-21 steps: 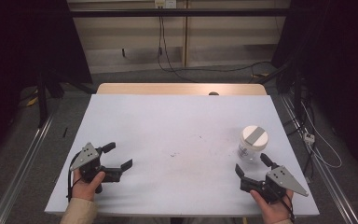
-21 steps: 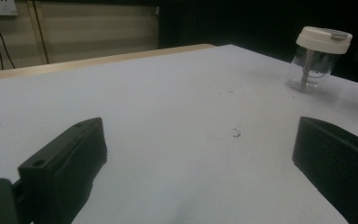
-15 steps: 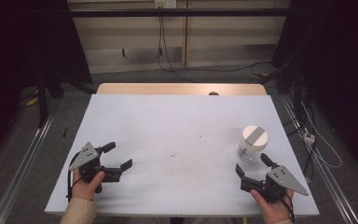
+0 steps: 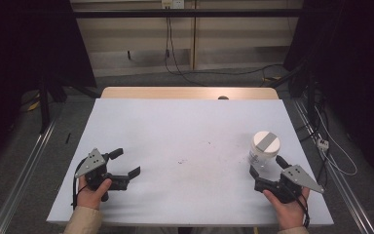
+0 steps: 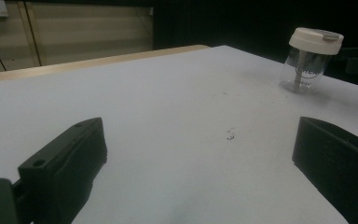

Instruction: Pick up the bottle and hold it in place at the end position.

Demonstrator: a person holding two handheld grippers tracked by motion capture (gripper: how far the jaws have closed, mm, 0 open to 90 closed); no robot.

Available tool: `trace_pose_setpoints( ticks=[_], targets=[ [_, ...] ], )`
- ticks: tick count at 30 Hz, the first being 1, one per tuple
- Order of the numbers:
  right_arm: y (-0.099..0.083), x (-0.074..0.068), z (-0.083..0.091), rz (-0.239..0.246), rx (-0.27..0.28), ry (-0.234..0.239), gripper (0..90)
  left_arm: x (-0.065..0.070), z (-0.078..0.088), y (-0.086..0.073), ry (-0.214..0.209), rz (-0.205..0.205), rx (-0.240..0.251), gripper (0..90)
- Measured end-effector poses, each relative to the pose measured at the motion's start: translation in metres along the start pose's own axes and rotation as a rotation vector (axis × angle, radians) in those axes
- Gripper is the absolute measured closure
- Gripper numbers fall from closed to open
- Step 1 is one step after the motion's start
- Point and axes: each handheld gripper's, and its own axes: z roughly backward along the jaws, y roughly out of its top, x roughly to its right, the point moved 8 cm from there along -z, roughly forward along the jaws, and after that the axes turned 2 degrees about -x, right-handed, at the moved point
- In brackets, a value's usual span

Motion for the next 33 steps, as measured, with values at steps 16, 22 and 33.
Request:
trace_pose_setpoints(
  ticks=[16, 22, 33],
  targets=[
    [0.001, 0.022, -0.030, -0.028, -0.051, -0.040, 5.7, 0.002, -0.002, -0.002, -0.010, 0.001, -0.012, 2.7],
    [-0.001, 0.029, -0.042, -0.055, -0.080, -0.047, 7.1, 0.001, -0.002, -0.002, -0.009, -0.004, -0.019, 2.7],
    [0.000, 0.029, -0.047, -0.042, -0.077, -0.029, 14.9, 0.001, -0.003, -0.003, -0.005, -0.003, -0.022, 2.9]
  ],
)
